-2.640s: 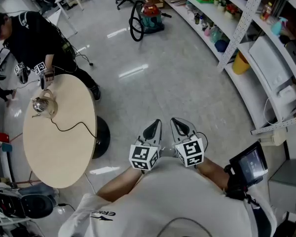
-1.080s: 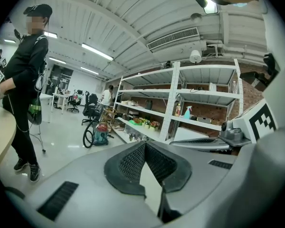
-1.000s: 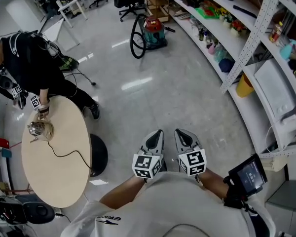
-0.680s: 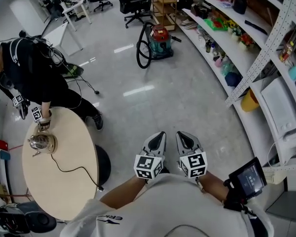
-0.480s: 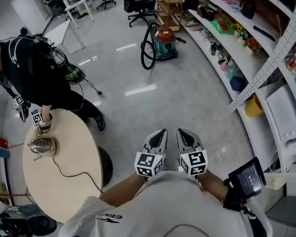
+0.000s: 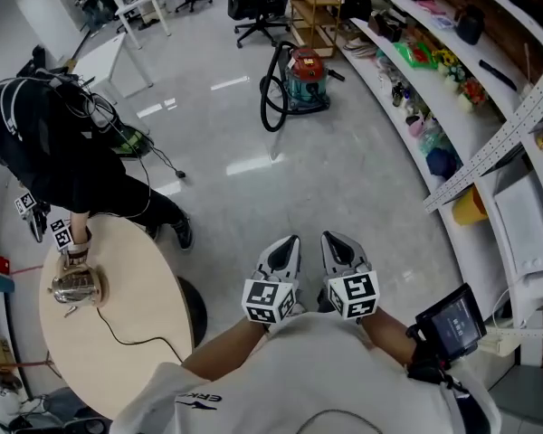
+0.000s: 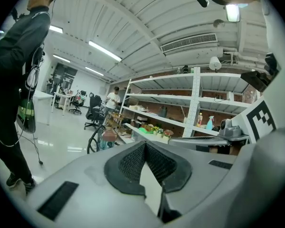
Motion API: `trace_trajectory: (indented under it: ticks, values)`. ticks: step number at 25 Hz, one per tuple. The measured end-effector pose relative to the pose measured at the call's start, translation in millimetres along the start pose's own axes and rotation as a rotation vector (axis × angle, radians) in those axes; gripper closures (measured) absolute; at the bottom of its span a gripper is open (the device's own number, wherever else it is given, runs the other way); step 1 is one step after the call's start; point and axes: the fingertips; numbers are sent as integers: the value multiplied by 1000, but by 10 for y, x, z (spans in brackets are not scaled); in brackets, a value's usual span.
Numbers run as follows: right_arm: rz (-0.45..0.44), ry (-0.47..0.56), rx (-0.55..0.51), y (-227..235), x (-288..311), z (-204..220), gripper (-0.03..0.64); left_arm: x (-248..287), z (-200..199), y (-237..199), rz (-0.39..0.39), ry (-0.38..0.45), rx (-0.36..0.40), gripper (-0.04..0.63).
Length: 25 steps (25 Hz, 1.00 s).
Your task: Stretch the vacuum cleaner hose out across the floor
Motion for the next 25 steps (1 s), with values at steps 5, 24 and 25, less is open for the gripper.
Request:
trace_trajectory:
  ticks: [5,24,25]
  values:
    - [-18,-5,-2,242,340,-35,618,384,-40,-187,-24,-2,-8,594]
    - [-85,13,26,2153,1588,-498,618,2689,-676,-261,-71,12,39,594]
    - [-87,11,29,2209,1641,-514,618,2752,-706,-265,-69,12,40,594]
Point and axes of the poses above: the fingertips, and each gripper's own axes: x forward along the fingers, y to its right, z out of its underside, and after that the axes turned 3 degrees about -x, right-handed
